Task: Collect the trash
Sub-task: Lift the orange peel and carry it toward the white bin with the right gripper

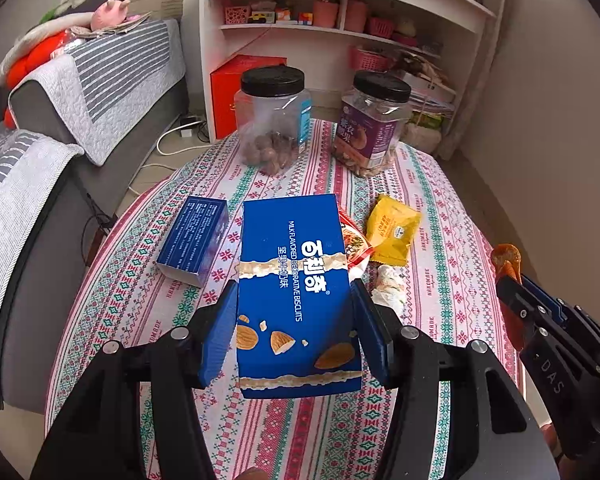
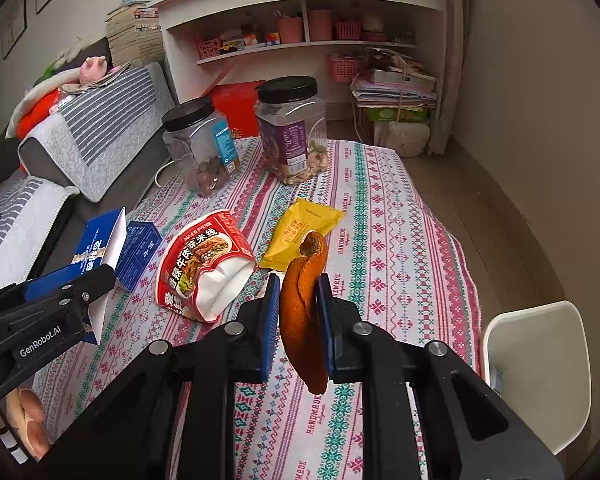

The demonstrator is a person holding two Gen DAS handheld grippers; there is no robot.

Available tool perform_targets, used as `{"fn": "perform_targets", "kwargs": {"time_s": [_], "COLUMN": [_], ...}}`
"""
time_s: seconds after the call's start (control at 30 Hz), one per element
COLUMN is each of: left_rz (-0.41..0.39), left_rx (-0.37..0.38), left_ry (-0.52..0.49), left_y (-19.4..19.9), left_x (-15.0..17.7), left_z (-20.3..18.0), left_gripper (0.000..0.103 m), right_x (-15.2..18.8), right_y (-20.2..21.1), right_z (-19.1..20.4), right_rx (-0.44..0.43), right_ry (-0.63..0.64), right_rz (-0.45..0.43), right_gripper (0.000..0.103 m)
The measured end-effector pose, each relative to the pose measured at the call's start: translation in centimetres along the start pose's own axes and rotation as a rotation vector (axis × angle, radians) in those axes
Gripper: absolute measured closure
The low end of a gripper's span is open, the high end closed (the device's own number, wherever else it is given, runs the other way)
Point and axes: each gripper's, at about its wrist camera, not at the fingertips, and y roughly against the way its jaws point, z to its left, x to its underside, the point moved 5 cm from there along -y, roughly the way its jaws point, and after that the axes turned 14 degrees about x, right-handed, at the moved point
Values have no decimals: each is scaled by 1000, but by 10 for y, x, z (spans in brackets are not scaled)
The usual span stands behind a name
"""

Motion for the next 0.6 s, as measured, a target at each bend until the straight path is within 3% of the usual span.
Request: {"fn": "perform_targets", "kwargs": {"time_s": [0.6], "left_rz": [17], "left_rx": [79], "left_ry": [-129], "left_y": [-15], "left_x": [12], "left_z": [-75], "left_gripper": [48], "right_x": [-2], "right_y": [15], "right_z": [-114], "right_rx": [179], "right_ry": [-157], "right_rz": [-19], "right_gripper": [84]}}
